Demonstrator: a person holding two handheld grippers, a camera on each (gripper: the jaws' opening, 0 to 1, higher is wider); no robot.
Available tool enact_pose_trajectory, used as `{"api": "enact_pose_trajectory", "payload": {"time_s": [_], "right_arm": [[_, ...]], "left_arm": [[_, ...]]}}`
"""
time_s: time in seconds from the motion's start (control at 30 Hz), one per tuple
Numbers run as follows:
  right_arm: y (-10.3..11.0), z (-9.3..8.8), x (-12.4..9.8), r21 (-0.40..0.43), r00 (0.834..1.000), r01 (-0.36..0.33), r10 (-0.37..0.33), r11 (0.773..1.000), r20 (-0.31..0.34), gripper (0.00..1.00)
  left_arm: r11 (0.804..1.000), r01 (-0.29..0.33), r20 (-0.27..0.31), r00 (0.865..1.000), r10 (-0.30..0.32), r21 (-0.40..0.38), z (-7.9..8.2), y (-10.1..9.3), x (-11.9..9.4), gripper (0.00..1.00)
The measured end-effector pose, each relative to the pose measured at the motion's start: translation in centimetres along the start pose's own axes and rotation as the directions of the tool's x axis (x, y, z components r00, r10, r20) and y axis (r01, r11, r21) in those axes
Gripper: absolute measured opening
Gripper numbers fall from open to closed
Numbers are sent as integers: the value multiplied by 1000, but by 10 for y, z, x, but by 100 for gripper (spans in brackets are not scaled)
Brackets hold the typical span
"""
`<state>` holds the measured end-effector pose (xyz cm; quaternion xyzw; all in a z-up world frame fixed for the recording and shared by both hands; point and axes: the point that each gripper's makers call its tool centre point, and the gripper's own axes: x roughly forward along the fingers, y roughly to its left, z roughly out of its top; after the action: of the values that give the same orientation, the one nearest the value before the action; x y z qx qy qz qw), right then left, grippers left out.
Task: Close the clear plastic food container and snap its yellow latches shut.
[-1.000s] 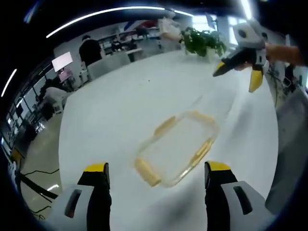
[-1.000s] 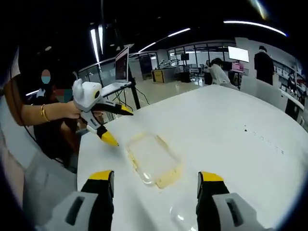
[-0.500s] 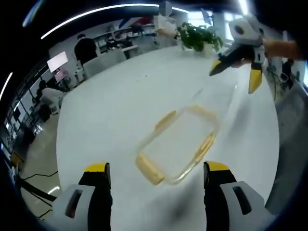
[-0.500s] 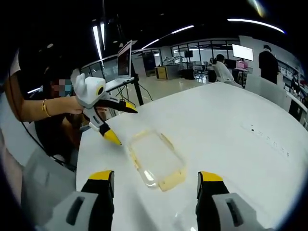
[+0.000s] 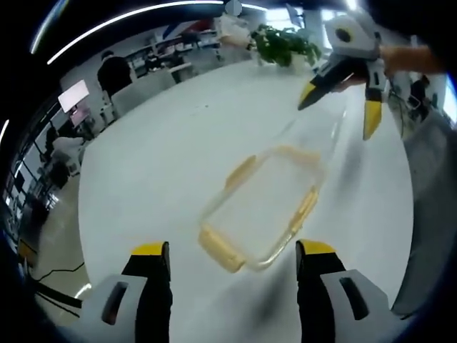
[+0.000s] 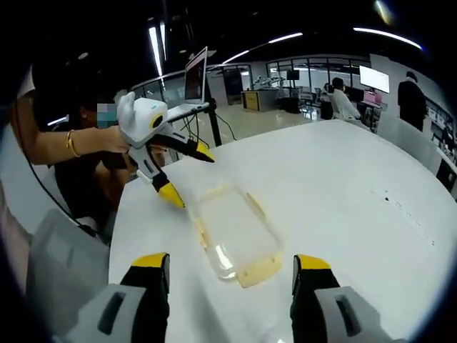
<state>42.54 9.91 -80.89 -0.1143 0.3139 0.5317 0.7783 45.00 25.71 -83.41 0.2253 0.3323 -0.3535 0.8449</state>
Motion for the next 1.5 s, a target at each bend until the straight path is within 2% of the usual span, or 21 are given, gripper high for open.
{"api": "enact_pose_trajectory", "payload": {"time_s": [0.2, 0.43, 0.57, 0.73, 0.8, 0.9, 0.97, 1.27, 1.4, 1.5], "right_arm": [[-6, 0, 7, -7, 1000, 17, -17, 1000, -15, 69], [-7, -1, 15, -35, 999, 9, -11, 999, -41, 68], [-9, -9, 19, -69, 996, 18, -24, 997, -89, 68], [-5, -17, 26, -108, 991, 0, -15, 994, -135, 68], [-5, -19, 28, -113, 989, -6, -10, 994, -146, 68], [-6, -21, 31, -109, 987, -8, -10, 994, -159, 68], [-8, -23, 33, -116, 985, -6, -14, 993, -171, 68], [-16, -26, 37, -143, 980, -4, -24, 990, -198, 68], [-12, -27, 39, -145, 979, -48, 18, 988, -203, 67], [-12, -29, 42, -157, 974, -67, 30, 985, -225, 66]], "left_arm": [[999, 17, -51, 999, -15, 40, -7, 1, 7, 71], [994, 75, -90, 994, -67, 84, -12, 1, 13, 71], [989, 90, -106, 991, -78, 114, -12, 2, 15, 67], [985, 111, -116, 989, -96, 132, -10, 3, 17, 67], [978, 134, -134, 984, -113, 159, -11, 2, 19, 66], [941, 210, -221, 963, -153, 264, -20, -1, 18, 67], [927, 229, -246, 956, -158, 296, -23, 0, 19, 66], [912, 270, -258, 947, -193, 309, -20, 3, 25, 62], [906, 290, -258, 942, -214, 308, -20, 1, 27, 62], [895, 316, -275, 933, -232, 316, -23, 1, 28, 61]]}}
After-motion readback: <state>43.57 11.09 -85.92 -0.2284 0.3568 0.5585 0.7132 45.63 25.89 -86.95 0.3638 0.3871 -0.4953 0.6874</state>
